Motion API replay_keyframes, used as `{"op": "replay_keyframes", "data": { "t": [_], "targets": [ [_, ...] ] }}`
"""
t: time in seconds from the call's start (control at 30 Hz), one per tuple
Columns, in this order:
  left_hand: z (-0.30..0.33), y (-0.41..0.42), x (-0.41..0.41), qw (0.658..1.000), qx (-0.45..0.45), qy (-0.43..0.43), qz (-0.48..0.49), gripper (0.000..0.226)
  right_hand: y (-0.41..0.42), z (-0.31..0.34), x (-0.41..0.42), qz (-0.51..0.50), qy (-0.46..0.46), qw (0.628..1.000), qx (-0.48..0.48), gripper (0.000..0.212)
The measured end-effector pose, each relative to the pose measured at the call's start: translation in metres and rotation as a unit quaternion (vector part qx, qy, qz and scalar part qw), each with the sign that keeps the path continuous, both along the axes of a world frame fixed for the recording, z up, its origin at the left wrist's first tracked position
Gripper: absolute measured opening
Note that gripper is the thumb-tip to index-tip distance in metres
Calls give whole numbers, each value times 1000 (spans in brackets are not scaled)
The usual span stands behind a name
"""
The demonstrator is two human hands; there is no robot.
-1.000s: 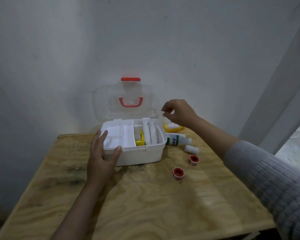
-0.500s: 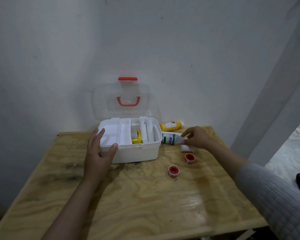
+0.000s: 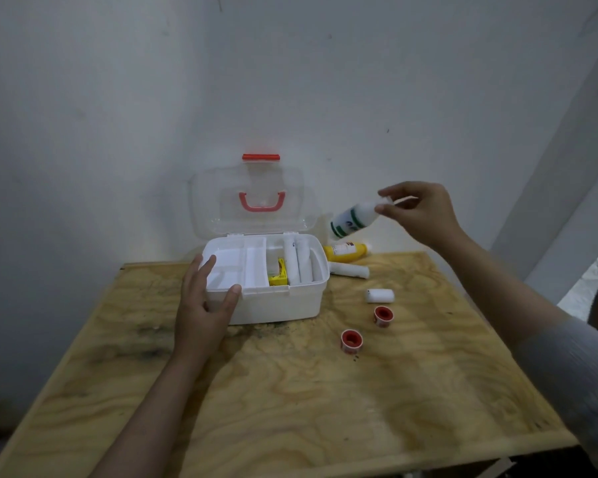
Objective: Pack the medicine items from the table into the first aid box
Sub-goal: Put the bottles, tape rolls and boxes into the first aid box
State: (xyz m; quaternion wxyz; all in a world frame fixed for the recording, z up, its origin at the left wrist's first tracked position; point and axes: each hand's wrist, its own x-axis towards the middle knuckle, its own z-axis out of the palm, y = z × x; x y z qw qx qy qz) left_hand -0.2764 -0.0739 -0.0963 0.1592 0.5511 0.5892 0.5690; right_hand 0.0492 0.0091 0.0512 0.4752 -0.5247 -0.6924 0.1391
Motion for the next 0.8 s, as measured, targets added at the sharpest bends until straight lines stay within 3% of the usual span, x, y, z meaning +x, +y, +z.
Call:
{"op": "replay_keyframes", "data": {
  "t": [0.13,0.43,0.63,0.8],
  "targets": [
    [2,-1,1,1000,7,4,-2,57,-7,9,-29,53,26,998,-31,30],
    [3,-2,0,1000,5,8,-6,57,-9,-38,-91,108,-156,976,-103,27],
    [3,-2,0,1000,3,14,-5,61,-8,-33,-80,159,-150,970,-109,25],
    [2,-1,0,1000,8,13,-4,61,3,-39,-37,67,-61,990,-105,16]
  ]
}}
